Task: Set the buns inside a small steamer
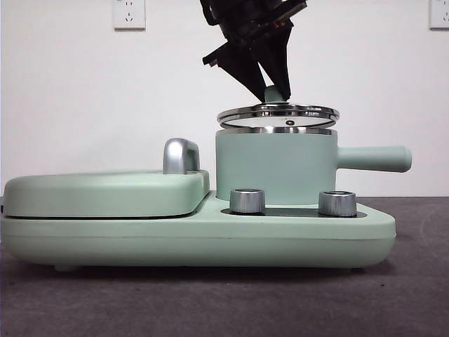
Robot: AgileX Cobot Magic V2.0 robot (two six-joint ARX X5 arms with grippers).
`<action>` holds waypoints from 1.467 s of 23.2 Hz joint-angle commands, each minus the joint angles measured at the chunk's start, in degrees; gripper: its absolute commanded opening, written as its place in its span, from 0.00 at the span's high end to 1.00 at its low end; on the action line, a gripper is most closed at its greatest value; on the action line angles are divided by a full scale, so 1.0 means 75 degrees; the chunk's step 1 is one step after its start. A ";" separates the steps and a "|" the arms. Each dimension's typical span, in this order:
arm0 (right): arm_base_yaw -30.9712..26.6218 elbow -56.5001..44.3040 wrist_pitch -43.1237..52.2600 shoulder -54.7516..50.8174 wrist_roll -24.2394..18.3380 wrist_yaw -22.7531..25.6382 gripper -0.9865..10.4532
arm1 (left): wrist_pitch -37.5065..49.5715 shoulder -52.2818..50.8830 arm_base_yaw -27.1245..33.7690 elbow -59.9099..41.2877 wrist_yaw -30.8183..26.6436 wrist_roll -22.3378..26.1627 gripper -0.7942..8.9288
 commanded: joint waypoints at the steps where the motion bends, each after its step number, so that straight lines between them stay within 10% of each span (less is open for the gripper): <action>1: 0.0041 0.0079 0.0067 0.0015 0.0076 -0.0009 0.62 | 0.0128 0.0277 -0.0032 0.0239 0.0009 -0.0017 0.90; 14: 0.0041 0.0079 0.0067 0.0015 0.0079 -0.0009 0.62 | 0.0122 0.0539 -0.0032 0.0239 -0.0376 -0.0122 0.88; 19: 0.0041 0.0079 0.0070 0.0015 0.0076 -0.0009 0.62 | -0.0245 0.0533 -0.0035 0.0892 -0.0364 -0.0702 0.36; 26: 0.0041 0.0079 0.0172 0.0020 0.0079 -0.0012 0.62 | -0.1612 -0.0542 0.0245 0.1950 -0.0356 -0.1504 0.37; 34: 0.0041 0.0076 0.0903 0.0076 0.0076 -0.0236 0.62 | -0.1658 -0.4709 0.0554 -0.2809 -0.0137 -0.1061 0.38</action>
